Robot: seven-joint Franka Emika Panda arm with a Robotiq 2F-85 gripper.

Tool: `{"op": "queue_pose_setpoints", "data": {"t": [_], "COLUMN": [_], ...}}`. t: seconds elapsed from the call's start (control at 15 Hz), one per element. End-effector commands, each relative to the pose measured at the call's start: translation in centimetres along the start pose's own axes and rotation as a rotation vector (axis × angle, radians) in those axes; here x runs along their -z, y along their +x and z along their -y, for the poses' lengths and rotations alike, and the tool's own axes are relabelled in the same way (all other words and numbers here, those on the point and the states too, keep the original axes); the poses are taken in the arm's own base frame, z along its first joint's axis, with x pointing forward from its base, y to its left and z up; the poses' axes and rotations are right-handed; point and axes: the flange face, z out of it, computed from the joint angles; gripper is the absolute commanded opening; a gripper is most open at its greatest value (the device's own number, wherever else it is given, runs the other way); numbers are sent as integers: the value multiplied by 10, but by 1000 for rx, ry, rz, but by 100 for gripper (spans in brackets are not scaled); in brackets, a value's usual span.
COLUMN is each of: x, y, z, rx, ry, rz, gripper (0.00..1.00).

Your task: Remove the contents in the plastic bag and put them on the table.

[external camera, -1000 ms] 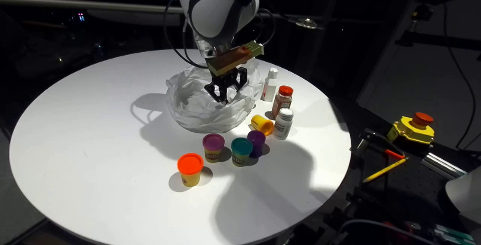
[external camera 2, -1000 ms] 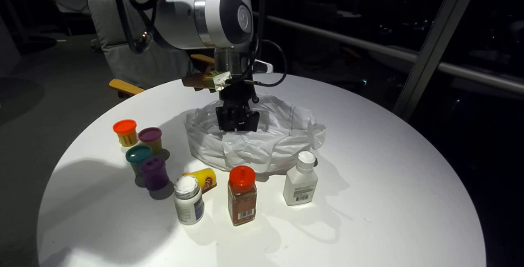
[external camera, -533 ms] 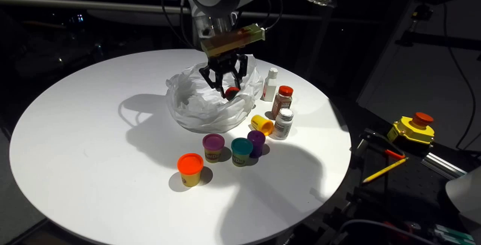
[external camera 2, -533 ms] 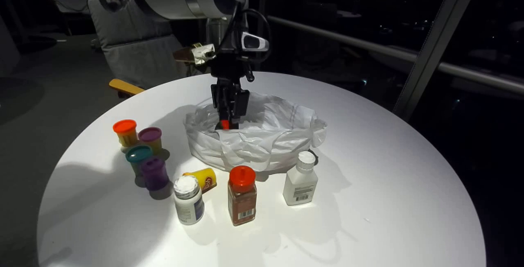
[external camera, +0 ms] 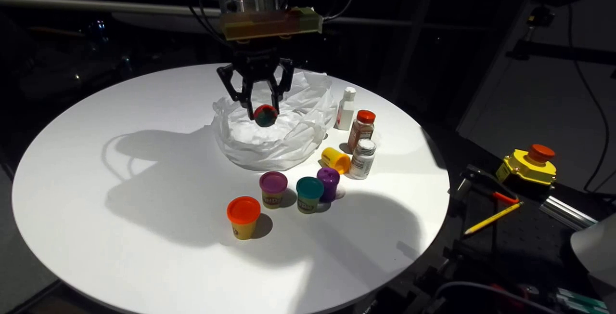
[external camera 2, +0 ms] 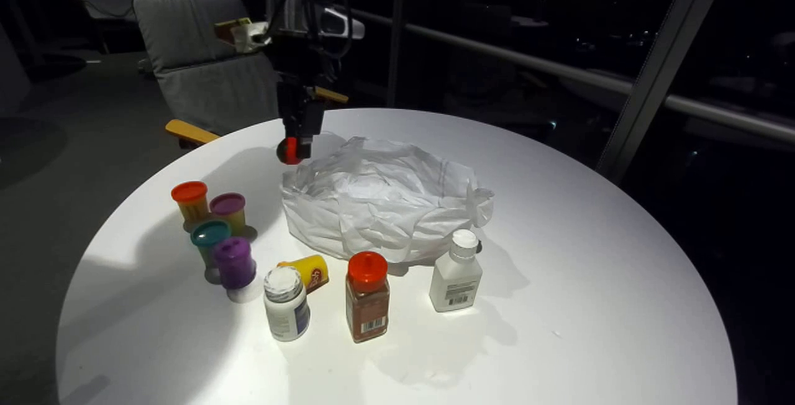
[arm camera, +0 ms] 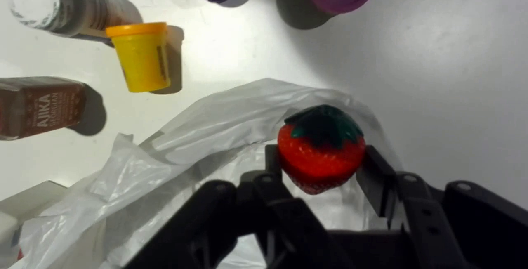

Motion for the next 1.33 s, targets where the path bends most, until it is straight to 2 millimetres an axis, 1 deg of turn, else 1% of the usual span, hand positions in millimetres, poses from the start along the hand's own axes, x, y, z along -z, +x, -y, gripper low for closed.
{"op": "queue_pose_setpoints", "data": {"t": [0.0, 0.07, 0.13, 0.2, 0.33, 0.4, 0.47, 0.53, 0.67, 0.8, 0.87, 0.93, 1.0, 1.07, 1.13, 1.2, 1.27], "x": [1, -2, -9, -11, -22, -27, -36, -40, -57, -66, -70, -70, -69, -61, -50, -37, -25], "y": [-47, -60, -67, -80, -91, -94, -91, -93, -85, -79, -75, -72, -68, -65, -65, -64, -65], "z": [49, 65, 85, 96, 121, 131, 141, 146, 153, 153, 151, 148, 144, 136, 128, 117, 107], "rx": [36, 41, 33, 40, 26, 6, -14, -28, -51, -75, -89, -105, -123, -145, -172, -197, -211], "ry": [96, 122, 154, 172, 219, 253, 290, 310, 320, 314, 305, 296, 282, 256, 248, 217, 186], "rz": [-23, -37, -59, -77, -133, -159, -193, -217, -256, -274, -283, -288, -295, -297, -294, -289, -275], "gripper": [25, 25, 25, 25, 25, 25, 25, 25, 25, 25, 43, 75, 75, 82, 89, 98, 100]}}
